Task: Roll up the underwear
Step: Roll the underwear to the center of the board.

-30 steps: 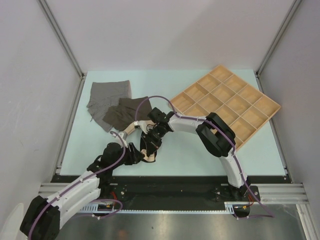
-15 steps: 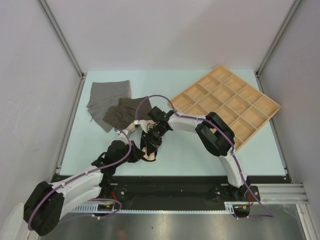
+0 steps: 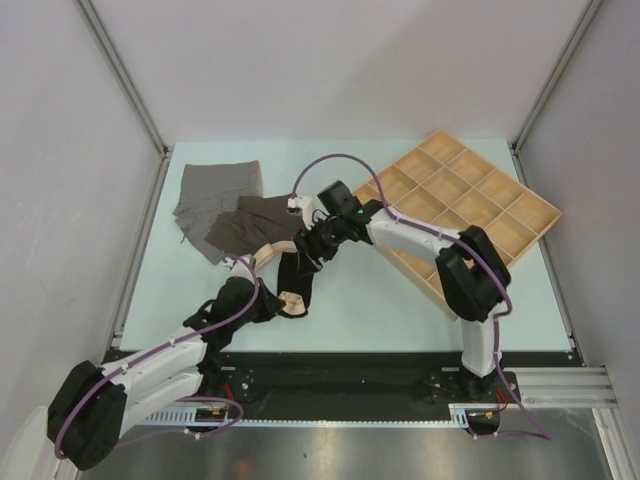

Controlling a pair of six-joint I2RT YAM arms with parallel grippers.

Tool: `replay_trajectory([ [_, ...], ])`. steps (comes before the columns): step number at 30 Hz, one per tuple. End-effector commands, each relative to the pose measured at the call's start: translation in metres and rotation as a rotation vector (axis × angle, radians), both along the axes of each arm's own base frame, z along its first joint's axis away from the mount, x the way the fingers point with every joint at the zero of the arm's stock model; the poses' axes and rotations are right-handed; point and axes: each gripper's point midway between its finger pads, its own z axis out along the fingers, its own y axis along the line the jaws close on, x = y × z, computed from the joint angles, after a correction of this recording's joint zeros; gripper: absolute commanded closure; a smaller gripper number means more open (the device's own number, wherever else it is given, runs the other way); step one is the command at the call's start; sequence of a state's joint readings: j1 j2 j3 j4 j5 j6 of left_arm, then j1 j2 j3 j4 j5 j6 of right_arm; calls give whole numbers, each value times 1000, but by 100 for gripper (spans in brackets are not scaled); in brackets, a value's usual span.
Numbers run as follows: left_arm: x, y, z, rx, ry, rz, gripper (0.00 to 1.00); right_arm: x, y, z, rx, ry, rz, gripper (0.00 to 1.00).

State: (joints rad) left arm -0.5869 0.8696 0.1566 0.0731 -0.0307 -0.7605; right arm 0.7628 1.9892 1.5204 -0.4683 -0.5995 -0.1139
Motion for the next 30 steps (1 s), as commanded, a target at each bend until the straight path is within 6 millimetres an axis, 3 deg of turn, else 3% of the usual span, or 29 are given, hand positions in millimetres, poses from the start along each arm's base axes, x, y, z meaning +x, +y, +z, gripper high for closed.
replay_trajectory([
  [1,-3,21,-12,82,68,89,100,-12,6,41,114,-95,-52,30],
  [2,-2,20,-11,80,69,90,100,-20,2,29,116,-90,-50,30],
  [5,-2,15,-8,62,69,72,100,-33,8,32,191,-99,-48,30],
  [6,-2,14,-8,57,74,68,100,-44,5,20,179,-68,-52,30],
  [7,-3,13,-8,56,80,61,100,-45,9,24,207,-90,-48,30],
  [9,-2,12,-6,53,79,60,99,-53,12,14,200,-95,-49,30],
  [22,-2,6,0,8,83,45,100,-61,29,-29,131,-134,-14,32],
  [30,-2,6,-2,7,87,50,100,-64,29,-43,98,-133,-10,33],
])
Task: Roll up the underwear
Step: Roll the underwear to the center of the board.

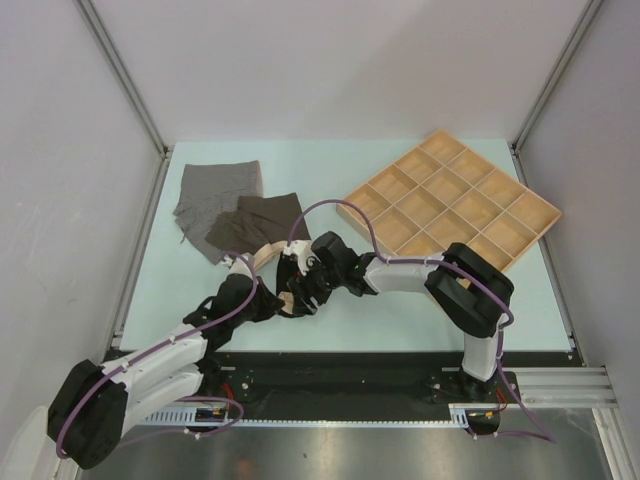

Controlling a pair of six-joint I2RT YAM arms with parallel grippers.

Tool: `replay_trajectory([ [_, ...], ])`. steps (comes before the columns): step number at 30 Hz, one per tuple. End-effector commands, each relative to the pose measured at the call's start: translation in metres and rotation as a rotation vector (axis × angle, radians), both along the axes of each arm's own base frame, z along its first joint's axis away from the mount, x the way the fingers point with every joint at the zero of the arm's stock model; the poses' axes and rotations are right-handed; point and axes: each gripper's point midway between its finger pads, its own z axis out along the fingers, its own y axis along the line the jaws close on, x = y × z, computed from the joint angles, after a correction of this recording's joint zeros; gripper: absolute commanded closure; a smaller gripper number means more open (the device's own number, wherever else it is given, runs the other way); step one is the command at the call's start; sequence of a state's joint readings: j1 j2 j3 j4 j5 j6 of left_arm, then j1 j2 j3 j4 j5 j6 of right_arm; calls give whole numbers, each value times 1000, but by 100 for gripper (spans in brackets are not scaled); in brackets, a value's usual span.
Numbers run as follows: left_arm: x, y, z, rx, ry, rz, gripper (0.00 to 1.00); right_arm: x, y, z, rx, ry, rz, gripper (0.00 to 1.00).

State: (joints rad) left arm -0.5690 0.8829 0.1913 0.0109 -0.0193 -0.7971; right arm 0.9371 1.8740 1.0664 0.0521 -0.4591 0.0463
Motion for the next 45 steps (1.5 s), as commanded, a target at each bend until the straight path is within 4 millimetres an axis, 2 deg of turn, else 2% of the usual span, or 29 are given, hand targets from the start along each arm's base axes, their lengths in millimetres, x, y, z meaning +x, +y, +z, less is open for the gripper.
replay_trajectory([
  [1,-1,4,-2,13,32,14,100,8,13,7,28,-60,12,38],
  [3,0,3,0,8,21,7,100,9,15,5,20,-73,5,58],
  [4,0,2,2,3,13,3,100,11,16,3,13,-74,0,72],
  [5,2,1,5,0,-1,0,100,14,16,4,8,-78,-8,80],
  [7,3,1,9,-8,-18,0,89,20,18,6,-9,-81,-27,100],
  [8,3,1,11,-10,-22,0,85,21,17,7,-15,-83,-32,100],
  [9,4,1,13,-15,-28,4,74,23,16,7,-24,-81,-43,100],
  [11,4,3,18,-20,-40,11,67,31,19,15,-8,-83,-54,100],
  [14,4,9,21,-12,-43,34,57,35,15,13,-39,-43,-63,100],
  [15,4,11,22,-9,-46,39,50,35,12,10,-58,-24,-69,100],
  [17,4,15,20,3,-48,56,46,41,13,11,-61,-7,-70,100],
  [24,8,25,7,16,-28,94,44,45,9,-7,-100,81,-52,100],
  [36,39,21,31,-35,-164,112,39,51,7,-20,-113,138,-46,100],
  [40,45,19,24,-29,-145,100,35,50,6,-20,-113,142,-42,100],
  [42,46,21,15,-9,-116,103,35,48,6,-20,-114,145,-36,100],
  [45,50,15,16,-30,-124,78,38,47,5,-19,-114,146,-37,100],
])
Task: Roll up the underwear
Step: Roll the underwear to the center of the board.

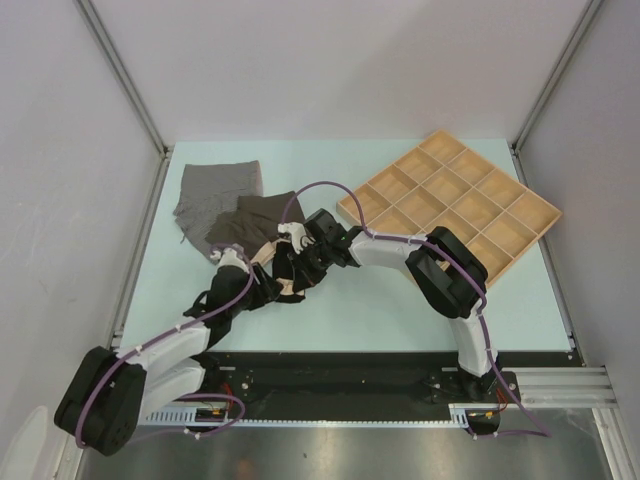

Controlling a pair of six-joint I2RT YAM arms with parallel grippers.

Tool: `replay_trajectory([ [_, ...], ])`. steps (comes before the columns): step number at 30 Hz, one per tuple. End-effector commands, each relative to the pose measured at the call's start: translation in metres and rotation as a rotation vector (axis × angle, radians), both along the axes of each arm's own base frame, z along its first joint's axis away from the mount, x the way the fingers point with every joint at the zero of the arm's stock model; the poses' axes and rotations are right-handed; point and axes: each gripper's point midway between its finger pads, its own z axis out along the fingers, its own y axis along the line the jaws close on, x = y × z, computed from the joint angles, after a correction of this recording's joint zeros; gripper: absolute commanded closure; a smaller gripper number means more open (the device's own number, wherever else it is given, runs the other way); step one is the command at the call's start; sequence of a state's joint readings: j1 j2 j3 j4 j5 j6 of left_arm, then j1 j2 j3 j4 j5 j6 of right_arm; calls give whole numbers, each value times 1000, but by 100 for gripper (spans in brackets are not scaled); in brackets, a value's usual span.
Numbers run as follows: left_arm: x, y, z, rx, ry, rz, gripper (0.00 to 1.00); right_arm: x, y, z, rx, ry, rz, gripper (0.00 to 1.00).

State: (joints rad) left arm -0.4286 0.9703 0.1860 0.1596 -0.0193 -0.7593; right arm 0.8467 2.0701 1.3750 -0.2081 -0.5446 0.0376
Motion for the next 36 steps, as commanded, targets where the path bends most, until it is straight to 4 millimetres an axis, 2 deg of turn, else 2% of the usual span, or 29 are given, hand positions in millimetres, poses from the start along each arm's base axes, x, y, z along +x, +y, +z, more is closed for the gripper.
replay_trajectory([
  [1,14,-10,12,-24,-62,-45,39,3,-4,-10,-38,11,-10,100],
  [7,17,-21,7,-47,-79,-101,55,3,-2,-8,-22,15,-9,100],
  [10,17,-24,1,-48,-78,-126,74,4,-1,-4,-11,17,-11,100],
  [11,16,-25,-1,-47,-75,-133,90,4,-2,-4,-13,15,-13,100],
  [13,17,-27,-1,-41,-71,-149,100,8,-3,4,-10,-2,-23,88],
  [14,14,-26,-4,-33,-46,-156,100,9,-7,6,-23,-12,-29,69],
  [17,13,-31,4,-32,-43,-193,100,14,-20,21,-60,-70,-57,44],
  [19,7,-33,4,-24,0,-219,100,11,-32,26,-91,-92,-74,35],
  [20,-3,-32,-2,-15,53,-242,100,14,-36,43,-82,-140,-99,28],
  [22,-8,-34,4,-24,77,-262,100,3,-43,45,-91,-174,-103,27],
  [23,-19,-34,-1,-25,127,-280,99,4,-46,62,-77,-235,-128,26],
  [24,-23,-34,-1,-29,143,-289,100,-2,-46,66,-74,-265,-130,26],
  [25,-27,-34,-2,-30,162,-298,100,-14,-38,71,-52,-302,-109,25],
  [27,-45,-35,-6,-48,234,-324,100,-25,-42,73,-75,-401,-96,24],
  [28,-50,-36,-7,-61,253,-333,100,-28,-37,77,-54,-440,-97,25],
  [29,-55,-37,-6,-75,271,-339,100,-46,-34,69,-68,-471,-68,25],
  [30,-61,-39,-6,-93,287,-355,100,-53,-30,73,-53,-502,-57,25],
  [33,-69,-45,-2,-131,310,-378,100,-76,-15,76,-14,-609,-45,25],
  [34,-70,-46,-2,-135,322,-382,100,-77,-11,81,7,-647,-59,25],
  [35,-73,-47,-1,-144,333,-390,100,-90,-4,81,21,-671,-36,25],
  [36,-72,-48,1,-148,337,-398,100,-93,-5,77,13,-699,-23,25],
])
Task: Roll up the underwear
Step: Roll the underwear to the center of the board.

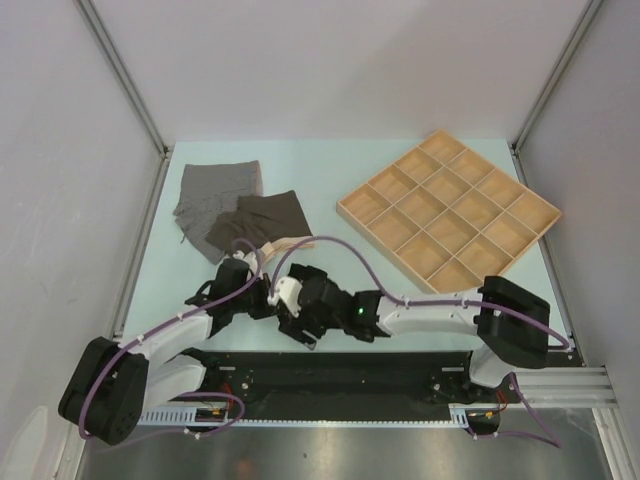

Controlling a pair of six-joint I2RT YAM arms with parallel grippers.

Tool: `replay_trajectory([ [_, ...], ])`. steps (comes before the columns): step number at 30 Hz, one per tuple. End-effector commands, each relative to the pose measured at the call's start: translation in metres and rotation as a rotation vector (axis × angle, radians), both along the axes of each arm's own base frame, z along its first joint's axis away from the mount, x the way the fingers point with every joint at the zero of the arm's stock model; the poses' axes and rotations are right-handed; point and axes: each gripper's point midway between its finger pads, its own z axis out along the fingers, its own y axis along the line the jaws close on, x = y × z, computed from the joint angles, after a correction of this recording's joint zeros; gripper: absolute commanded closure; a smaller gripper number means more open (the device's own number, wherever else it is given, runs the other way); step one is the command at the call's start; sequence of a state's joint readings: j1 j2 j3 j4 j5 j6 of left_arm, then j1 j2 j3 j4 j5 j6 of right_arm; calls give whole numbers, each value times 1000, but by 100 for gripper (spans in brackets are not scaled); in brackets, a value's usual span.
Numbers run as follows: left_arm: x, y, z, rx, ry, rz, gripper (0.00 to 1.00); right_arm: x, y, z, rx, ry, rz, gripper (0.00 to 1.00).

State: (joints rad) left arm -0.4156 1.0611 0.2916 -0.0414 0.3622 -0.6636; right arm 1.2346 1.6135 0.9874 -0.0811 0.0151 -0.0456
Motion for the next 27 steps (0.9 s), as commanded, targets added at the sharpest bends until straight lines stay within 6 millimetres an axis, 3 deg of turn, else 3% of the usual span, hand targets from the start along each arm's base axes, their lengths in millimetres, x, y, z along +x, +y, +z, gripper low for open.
replay_trajectory([
  [1,-25,-9,4,-48,127,-72,100,11,16,24,89,-230,-62,25],
  [9,-29,-13,11,-59,167,-104,100,-9,31,3,52,-317,16,28],
  [16,-32,-14,10,-65,192,-111,100,-15,29,-23,-2,-315,14,32],
  [27,-31,-16,17,-85,183,-122,100,-2,14,-55,-75,-296,-62,32],
])
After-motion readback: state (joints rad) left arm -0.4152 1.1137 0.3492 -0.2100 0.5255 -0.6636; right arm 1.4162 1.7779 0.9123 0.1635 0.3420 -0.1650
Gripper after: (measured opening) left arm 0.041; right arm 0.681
